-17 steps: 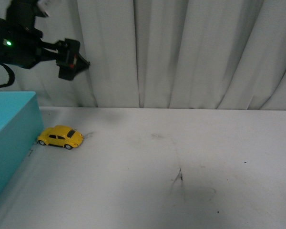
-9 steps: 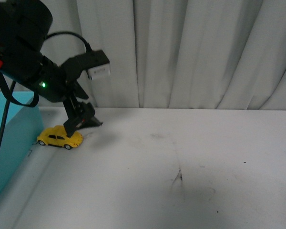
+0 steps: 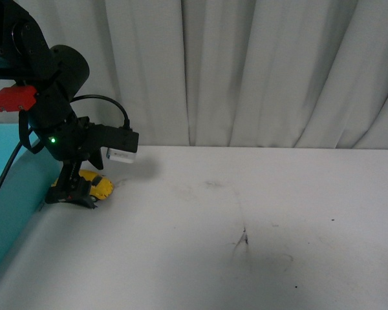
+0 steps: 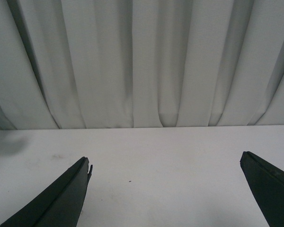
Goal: Wind up and store yellow beetle toy
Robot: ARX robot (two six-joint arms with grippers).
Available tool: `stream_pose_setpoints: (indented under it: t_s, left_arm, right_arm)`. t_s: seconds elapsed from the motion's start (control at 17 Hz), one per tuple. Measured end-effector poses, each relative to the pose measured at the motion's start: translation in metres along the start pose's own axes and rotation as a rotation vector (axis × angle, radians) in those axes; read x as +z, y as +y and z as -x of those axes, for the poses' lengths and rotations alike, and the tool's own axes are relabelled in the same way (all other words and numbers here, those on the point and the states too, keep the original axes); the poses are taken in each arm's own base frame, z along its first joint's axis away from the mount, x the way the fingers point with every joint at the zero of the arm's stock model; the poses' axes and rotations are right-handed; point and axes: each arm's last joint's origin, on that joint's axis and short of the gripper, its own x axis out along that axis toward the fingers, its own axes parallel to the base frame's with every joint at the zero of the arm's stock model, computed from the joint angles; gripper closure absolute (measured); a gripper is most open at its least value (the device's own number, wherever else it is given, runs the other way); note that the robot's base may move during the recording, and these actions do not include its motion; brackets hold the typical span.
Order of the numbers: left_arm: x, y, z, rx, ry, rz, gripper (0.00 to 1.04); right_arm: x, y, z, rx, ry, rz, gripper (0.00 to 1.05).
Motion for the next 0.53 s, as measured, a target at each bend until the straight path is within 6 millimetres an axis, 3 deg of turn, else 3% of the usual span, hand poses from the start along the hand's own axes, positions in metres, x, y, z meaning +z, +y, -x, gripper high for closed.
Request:
stream_pose_setpoints:
  t_s: [0.18,0.41,0.53]
  left_arm:
    - [-0.017,0.01,-0.004,0.021,0.099,-0.062,0.07]
    - [-0.016,0.007,-0.008,-0.026,0.087,-0.096,0.53]
    - [-0.013,0.007,-0.006,-0.03,0.06,-0.081,0.63]
  right_arm:
    - [0.0,0.0,0.0,0.0,0.0,0.0,0.06]
    - [0.0,0.0,0.0,0.0,0.0,0.0,0.06]
    - [0.0,0.0,0.0,0.0,0.0,0.0,0.06]
